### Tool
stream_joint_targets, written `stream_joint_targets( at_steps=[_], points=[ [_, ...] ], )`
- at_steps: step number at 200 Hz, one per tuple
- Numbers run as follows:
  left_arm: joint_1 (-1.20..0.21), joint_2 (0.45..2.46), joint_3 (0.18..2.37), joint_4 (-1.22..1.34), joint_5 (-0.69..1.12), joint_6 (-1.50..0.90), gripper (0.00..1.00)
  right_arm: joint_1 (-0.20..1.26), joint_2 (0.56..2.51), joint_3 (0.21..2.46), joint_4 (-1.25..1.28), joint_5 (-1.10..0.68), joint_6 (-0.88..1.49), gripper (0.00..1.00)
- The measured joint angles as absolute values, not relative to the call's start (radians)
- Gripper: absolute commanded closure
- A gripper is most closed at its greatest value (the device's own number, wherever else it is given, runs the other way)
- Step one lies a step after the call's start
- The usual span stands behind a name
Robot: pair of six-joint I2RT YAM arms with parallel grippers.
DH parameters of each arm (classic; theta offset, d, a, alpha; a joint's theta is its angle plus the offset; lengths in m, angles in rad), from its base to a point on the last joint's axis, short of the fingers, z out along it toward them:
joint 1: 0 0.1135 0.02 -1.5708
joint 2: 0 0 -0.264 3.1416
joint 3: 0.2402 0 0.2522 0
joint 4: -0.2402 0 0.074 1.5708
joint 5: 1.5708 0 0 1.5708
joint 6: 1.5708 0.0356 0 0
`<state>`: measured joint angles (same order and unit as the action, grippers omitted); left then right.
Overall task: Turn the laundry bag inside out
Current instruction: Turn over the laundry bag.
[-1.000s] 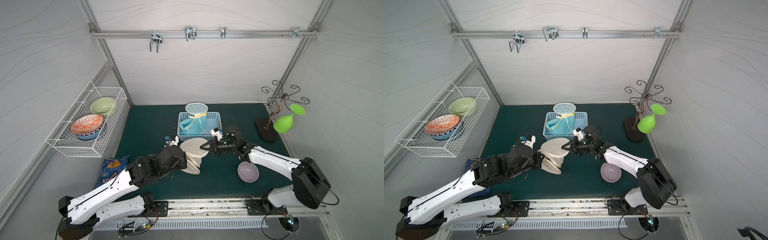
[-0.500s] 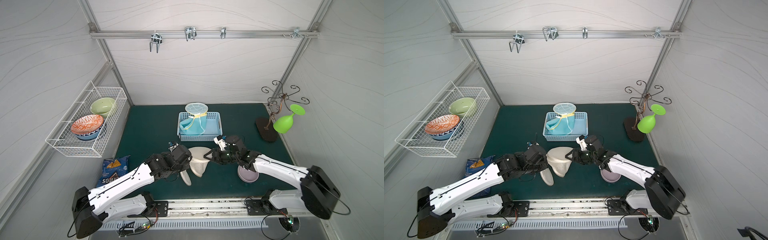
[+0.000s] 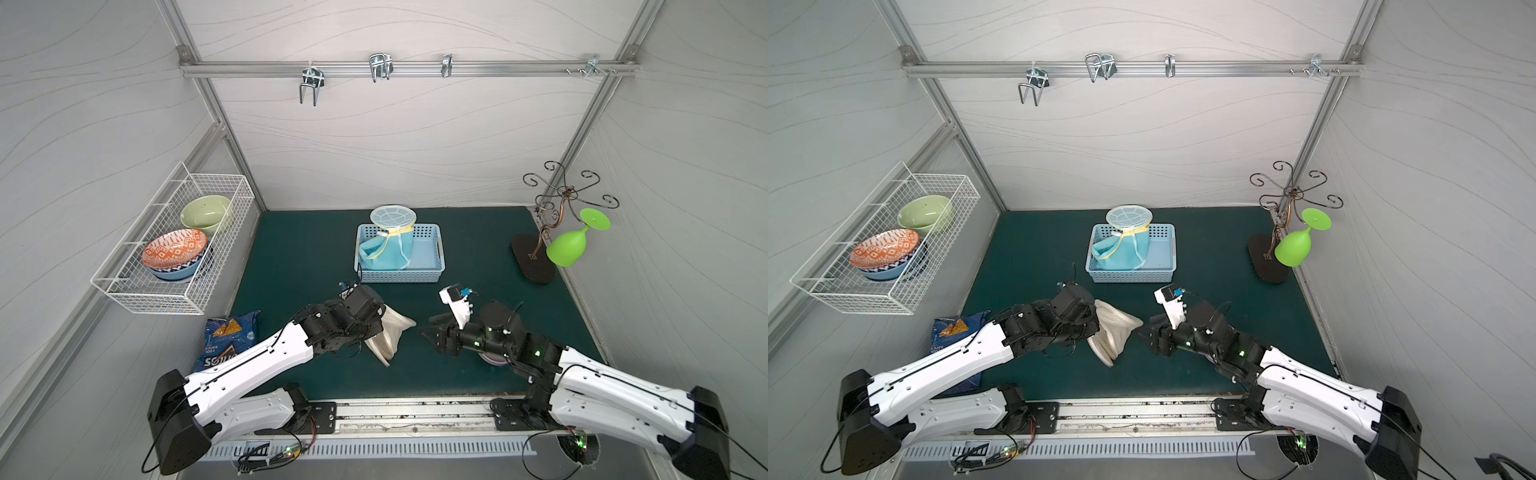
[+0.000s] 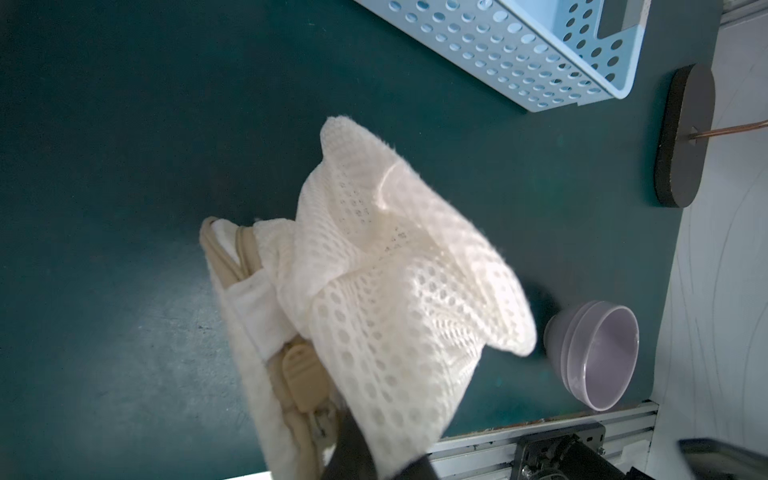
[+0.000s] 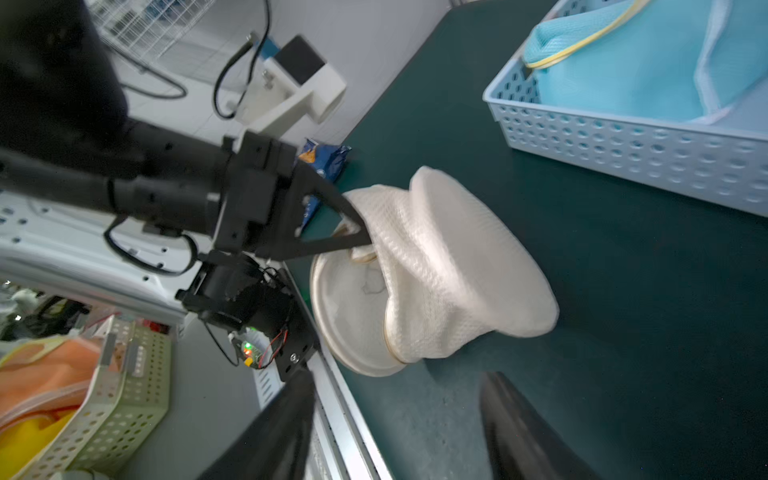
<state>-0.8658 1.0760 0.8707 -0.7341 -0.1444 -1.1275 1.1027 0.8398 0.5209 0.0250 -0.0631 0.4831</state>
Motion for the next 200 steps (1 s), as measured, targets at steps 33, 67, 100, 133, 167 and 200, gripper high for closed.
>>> stream_joint_targets(
  at_steps=[33,67,100,133,167,200],
  points=[
    [-0.862,1.084,0.871,-0.727,-0.141,-1.13,1.0,1.319,1.028,0.506,0.169,0.045,0.408,0.25],
    [-0.862,1.086,0.871,-0.725,-0.138,-1.134,1.0,1.329,1.209,0.556,0.257,0.107,0.33,0.16],
    [-0.86,1.086,0.871,-0.724,-0.137,-1.138,1.0,1.338,1.313,0.631,0.318,0.146,0.282,0.07],
    [-0.858,1.086,0.871,-0.715,-0.128,-1.14,1.0,1.347,1.376,0.676,0.325,0.196,0.262,0.04],
    [-0.852,1.089,0.871,-0.73,-0.126,-1.142,1.0,1.345,1.432,0.702,0.344,0.239,0.27,0.28],
    [-0.85,1.084,0.871,-0.733,-0.119,-1.153,1.0,1.314,1.467,0.699,0.366,0.228,0.292,0.53]
  ],
)
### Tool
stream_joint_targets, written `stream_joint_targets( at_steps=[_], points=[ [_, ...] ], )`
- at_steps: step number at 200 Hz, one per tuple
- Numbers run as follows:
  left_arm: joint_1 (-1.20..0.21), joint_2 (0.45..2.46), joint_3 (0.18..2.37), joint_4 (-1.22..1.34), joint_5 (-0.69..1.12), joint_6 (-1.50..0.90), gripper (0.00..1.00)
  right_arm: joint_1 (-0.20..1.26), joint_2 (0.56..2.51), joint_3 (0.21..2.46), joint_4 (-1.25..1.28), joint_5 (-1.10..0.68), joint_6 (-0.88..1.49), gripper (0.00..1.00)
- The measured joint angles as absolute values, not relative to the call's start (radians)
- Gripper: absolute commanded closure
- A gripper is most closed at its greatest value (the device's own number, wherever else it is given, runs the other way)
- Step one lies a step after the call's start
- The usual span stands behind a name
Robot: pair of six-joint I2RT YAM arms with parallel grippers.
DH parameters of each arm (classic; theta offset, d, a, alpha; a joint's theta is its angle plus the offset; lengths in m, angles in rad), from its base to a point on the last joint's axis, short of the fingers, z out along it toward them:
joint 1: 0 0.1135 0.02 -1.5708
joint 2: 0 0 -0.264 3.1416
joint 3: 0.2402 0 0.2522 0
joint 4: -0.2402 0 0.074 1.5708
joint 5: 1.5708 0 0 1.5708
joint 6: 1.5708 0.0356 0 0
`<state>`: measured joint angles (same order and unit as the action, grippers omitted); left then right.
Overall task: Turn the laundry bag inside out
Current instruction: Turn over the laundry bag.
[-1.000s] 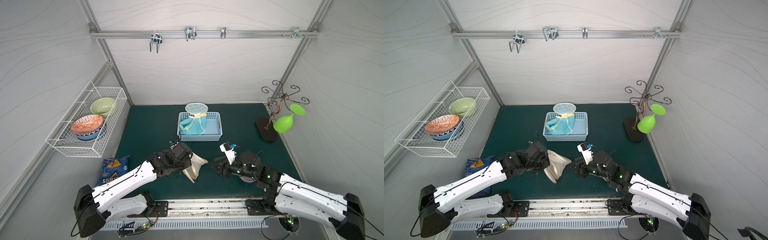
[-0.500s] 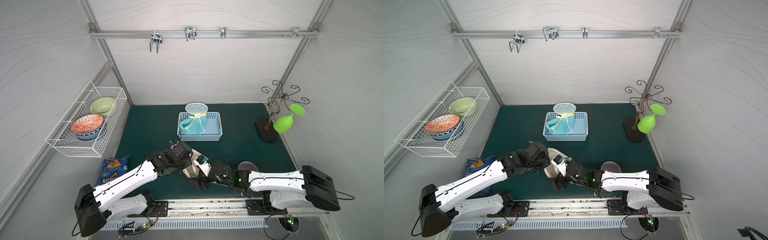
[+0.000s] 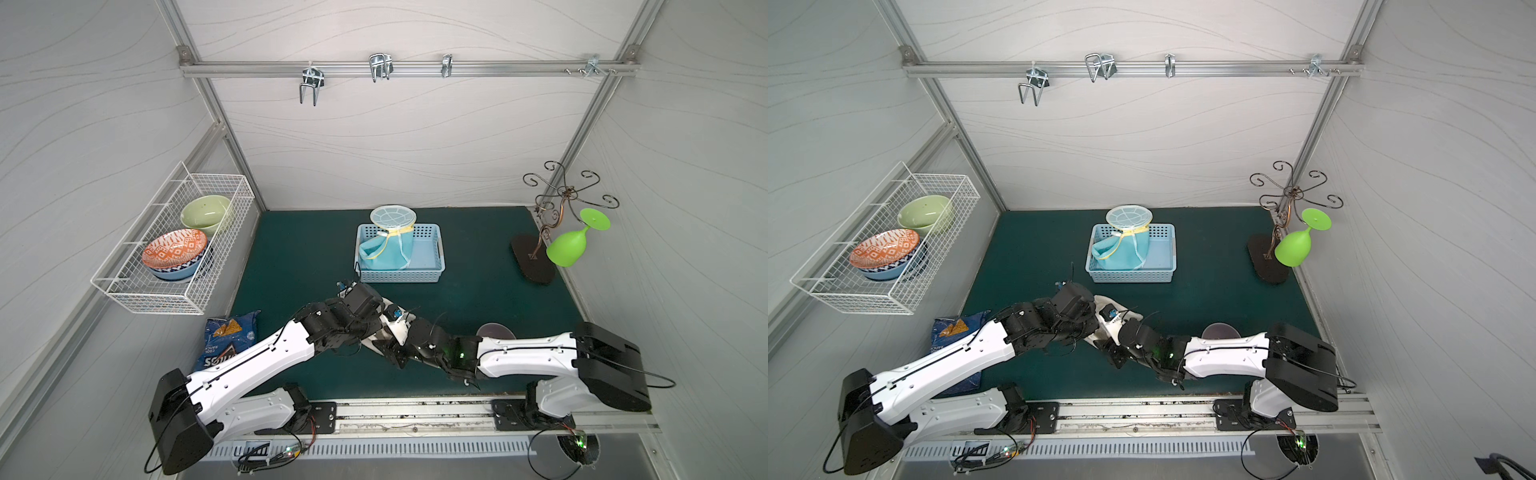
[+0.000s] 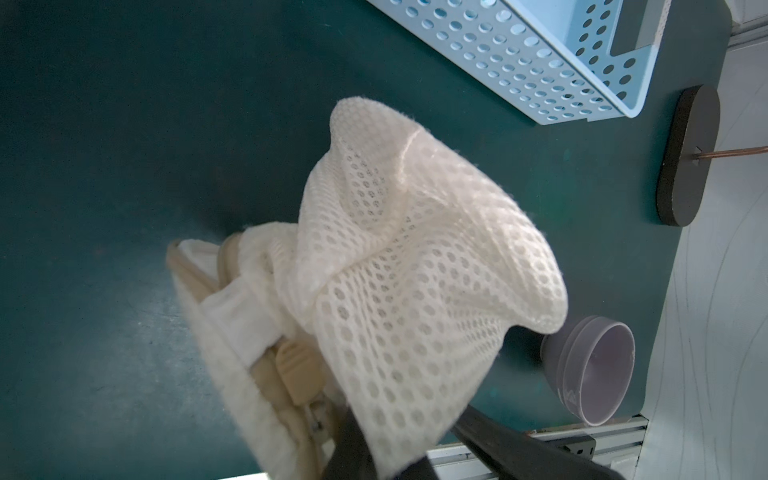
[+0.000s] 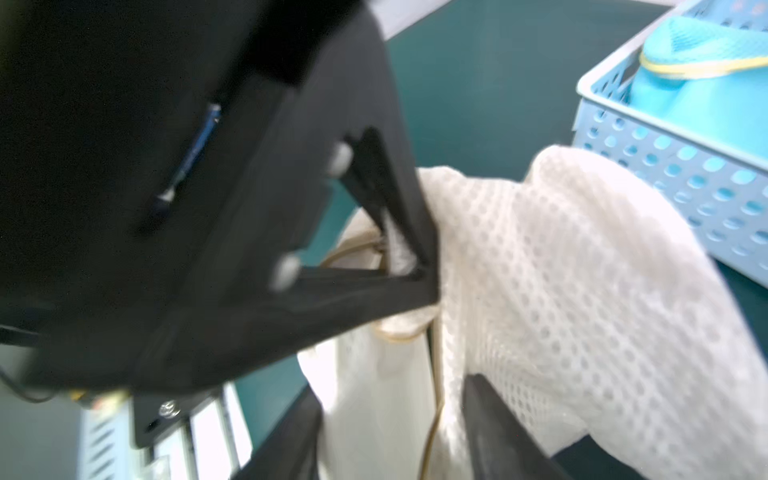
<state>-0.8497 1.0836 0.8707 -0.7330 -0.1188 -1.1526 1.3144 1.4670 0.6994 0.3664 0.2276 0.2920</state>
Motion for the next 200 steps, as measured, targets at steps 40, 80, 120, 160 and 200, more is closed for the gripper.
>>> stream_joint_targets(
  at_steps=[40,80,120,160,200],
  points=[
    [-0.841,1.073,0.871,-0.681,-0.059,-1.129,0.67,1.291,1.486,0.672,0.367,0.188,0.282,1.0],
    [-0.811,0.964,0.86,-0.642,-0.038,-1.047,0.35,1.239,1.474,0.651,0.385,0.146,0.278,1.0],
    [-0.756,0.789,0.817,-0.645,-0.001,-0.925,0.3,1.202,1.431,0.625,0.346,0.058,0.231,1.0],
    [-0.693,0.662,0.647,-0.624,0.042,-0.919,0.29,1.184,1.404,0.617,0.313,-0.001,0.192,1.0],
    [-0.546,0.566,0.4,-0.453,0.178,-1.043,0.31,1.174,1.391,0.583,0.324,-0.025,0.196,1.0]
  ],
)
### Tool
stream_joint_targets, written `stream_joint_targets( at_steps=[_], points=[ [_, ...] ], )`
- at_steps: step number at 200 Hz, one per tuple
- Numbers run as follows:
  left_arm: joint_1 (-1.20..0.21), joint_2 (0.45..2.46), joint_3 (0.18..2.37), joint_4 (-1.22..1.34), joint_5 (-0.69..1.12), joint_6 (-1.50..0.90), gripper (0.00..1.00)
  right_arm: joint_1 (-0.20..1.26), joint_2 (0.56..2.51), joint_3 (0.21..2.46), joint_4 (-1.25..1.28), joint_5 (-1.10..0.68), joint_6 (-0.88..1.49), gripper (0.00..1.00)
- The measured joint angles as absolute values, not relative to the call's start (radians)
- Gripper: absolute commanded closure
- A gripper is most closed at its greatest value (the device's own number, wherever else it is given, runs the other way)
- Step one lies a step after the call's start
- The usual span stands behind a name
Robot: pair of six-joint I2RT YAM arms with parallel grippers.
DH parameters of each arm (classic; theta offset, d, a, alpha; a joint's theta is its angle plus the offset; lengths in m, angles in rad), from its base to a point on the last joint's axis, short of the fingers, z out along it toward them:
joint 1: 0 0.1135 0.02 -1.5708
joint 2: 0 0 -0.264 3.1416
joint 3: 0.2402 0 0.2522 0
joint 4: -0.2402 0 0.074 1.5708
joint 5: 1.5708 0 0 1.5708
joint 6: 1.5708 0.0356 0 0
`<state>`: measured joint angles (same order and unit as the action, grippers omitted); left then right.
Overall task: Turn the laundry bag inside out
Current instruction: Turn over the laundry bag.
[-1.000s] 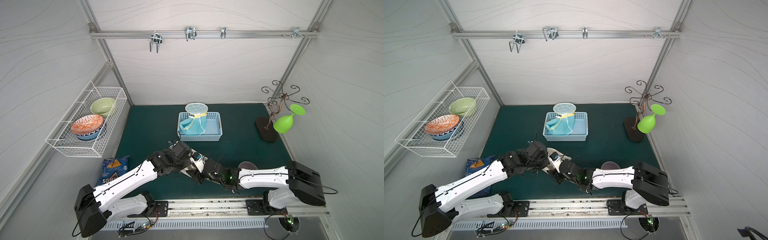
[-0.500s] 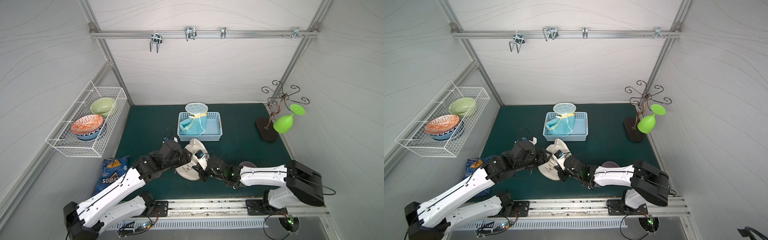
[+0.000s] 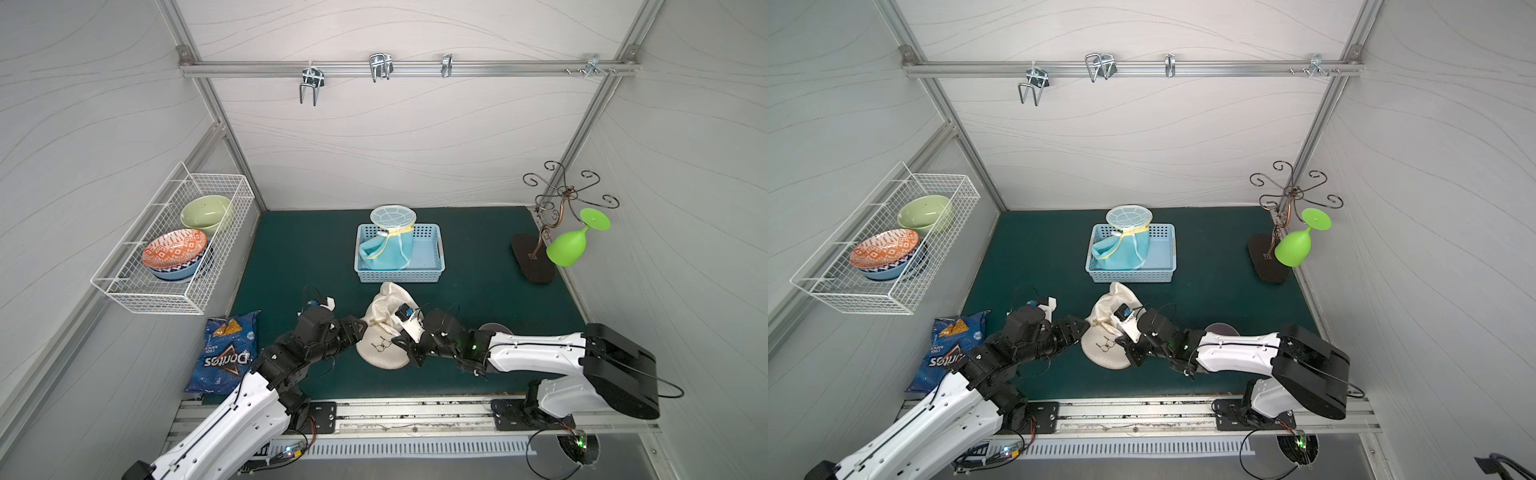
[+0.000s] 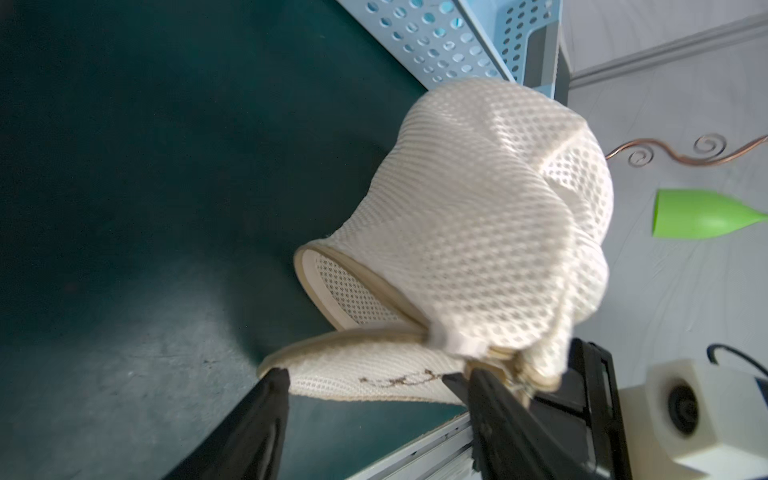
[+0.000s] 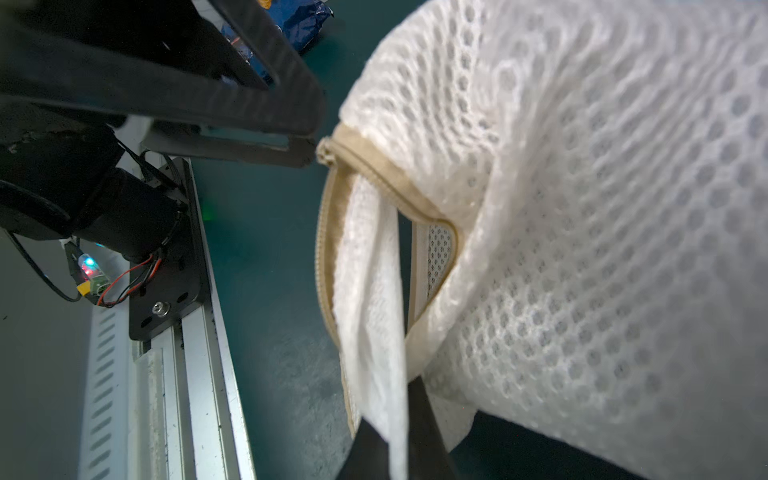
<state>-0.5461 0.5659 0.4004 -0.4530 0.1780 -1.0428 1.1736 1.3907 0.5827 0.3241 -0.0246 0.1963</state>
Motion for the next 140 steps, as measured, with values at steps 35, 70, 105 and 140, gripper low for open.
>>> stream_joint_targets(
  at_steps=[35,70,105,140],
  points=[
    [-0.514,0.415,0.366,-0.421,0.202,-1.038,0.32,1.138,1.39,0.569,0.344,-0.074,0.218,1.0],
    [-0.519,0.48,0.436,-0.387,0.194,-0.948,0.32,1.049,1.385,0.571,0.337,-0.209,0.236,1.0],
    [-0.609,0.505,0.34,-0.355,0.102,-0.905,0.3,0.989,1.364,0.577,0.313,-0.34,0.239,1.0],
    [-0.651,0.64,0.297,-0.206,0.097,-0.892,0.35,0.978,1.358,0.583,0.303,-0.416,0.239,1.0]
  ],
)
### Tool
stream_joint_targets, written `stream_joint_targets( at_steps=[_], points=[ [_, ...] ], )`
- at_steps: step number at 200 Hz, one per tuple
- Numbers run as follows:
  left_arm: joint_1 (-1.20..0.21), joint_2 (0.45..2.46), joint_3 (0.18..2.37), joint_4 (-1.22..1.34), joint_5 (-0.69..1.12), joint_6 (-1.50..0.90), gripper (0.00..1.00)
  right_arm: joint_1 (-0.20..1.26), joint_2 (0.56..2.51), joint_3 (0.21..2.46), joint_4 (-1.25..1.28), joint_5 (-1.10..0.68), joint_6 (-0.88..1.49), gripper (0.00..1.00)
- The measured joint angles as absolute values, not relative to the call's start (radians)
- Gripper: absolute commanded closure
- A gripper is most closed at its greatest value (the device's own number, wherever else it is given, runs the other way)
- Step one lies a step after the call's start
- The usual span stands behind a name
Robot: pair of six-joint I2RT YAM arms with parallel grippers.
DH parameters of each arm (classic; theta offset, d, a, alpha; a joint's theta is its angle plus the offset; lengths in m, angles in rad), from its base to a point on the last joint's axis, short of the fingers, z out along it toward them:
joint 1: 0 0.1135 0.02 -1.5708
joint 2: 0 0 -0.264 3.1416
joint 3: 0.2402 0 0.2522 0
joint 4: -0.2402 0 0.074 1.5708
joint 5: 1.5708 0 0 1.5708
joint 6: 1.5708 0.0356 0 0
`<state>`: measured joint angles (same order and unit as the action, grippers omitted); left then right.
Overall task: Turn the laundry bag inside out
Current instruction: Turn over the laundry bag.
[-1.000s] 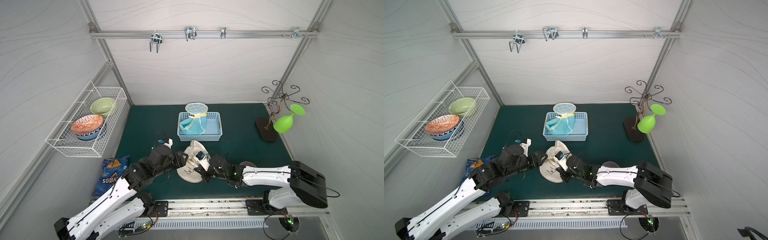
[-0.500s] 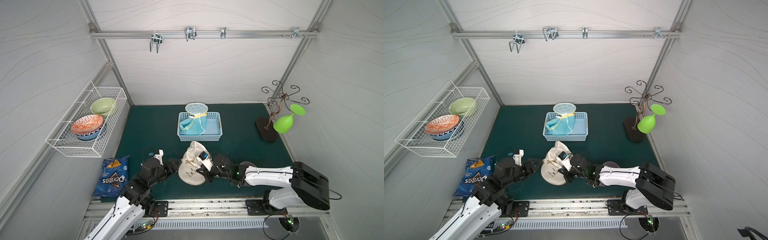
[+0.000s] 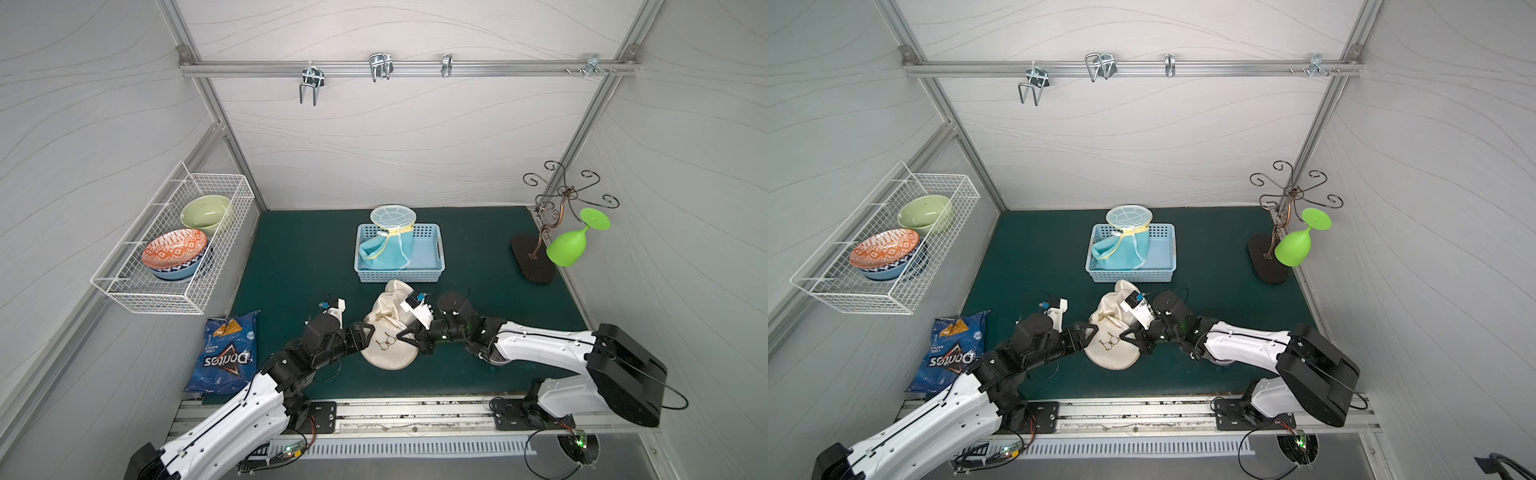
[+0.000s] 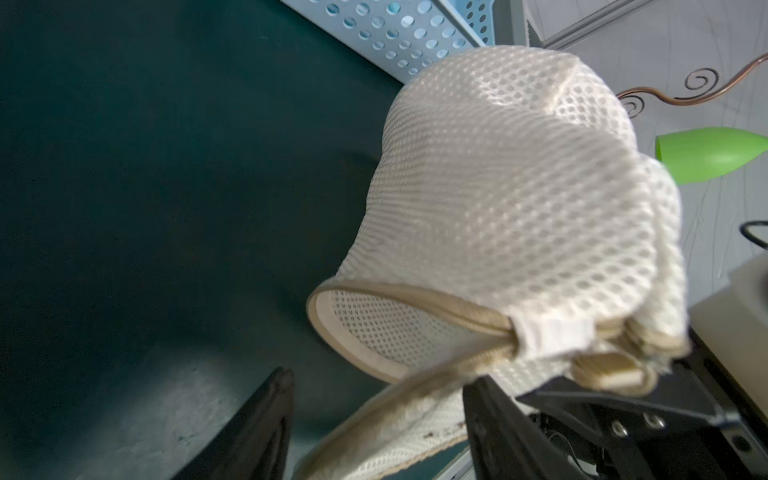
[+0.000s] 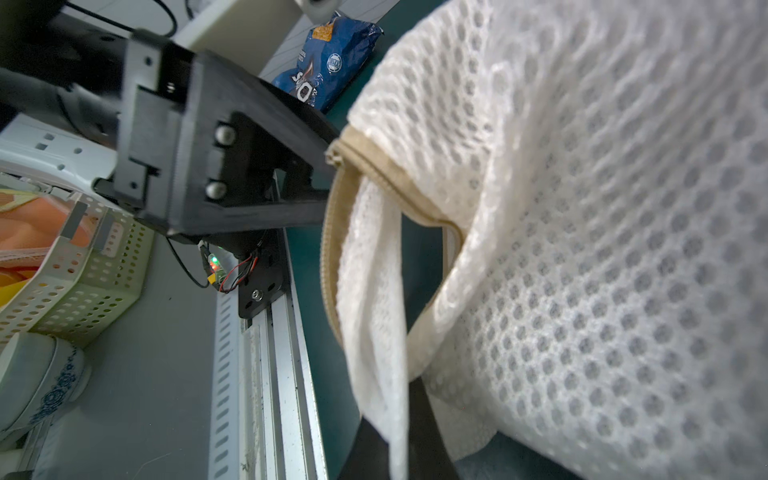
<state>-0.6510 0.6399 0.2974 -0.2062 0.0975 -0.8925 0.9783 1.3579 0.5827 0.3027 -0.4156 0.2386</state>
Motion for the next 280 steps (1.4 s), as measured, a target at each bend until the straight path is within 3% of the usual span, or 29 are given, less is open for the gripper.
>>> stream_joint_targets(
  at_steps=[93,120,136,153,190,200,213,229,245,280],
  points=[
    [-0.725,0.591,0.242,-0.058,0.009,-0.749,0.35,0.928,1.357,0.583,0.254,-0.582,0.218,1.0],
    [-0.756,0.627,0.242,0.002,-0.007,-0.694,0.55,0.927,1.359,0.59,0.243,-0.611,0.211,1.0],
    [-0.766,0.656,0.242,0.036,-0.01,-0.67,0.8,0.926,1.362,0.591,0.242,-0.619,0.21,1.0],
    [-0.773,0.682,0.242,0.045,-0.016,-0.65,1.0,0.925,1.368,0.591,0.236,-0.624,0.211,1.0],
    [-0.797,0.639,0.242,0.022,-0.042,-0.631,1.0,0.923,1.369,0.591,0.226,-0.609,0.216,1.0],
    [-0.81,0.609,0.243,-0.003,-0.062,-0.631,1.0,0.923,1.368,0.593,0.22,-0.594,0.223,0.89],
    [-0.83,0.574,0.246,-0.031,-0.091,-0.632,1.0,0.923,1.366,0.602,0.193,-0.56,0.246,0.56],
    [-0.863,0.547,0.262,-0.068,-0.14,-0.636,1.0,0.923,1.357,0.619,0.147,-0.497,0.282,0.37],
    [-0.906,0.539,0.285,-0.099,-0.198,-0.645,1.0,0.924,1.317,0.63,0.096,-0.419,0.323,0.3],
    [-0.993,0.61,0.358,-0.16,-0.308,-0.649,1.0,0.997,1.171,0.69,-0.08,-0.136,0.367,0.37]
  ],
)
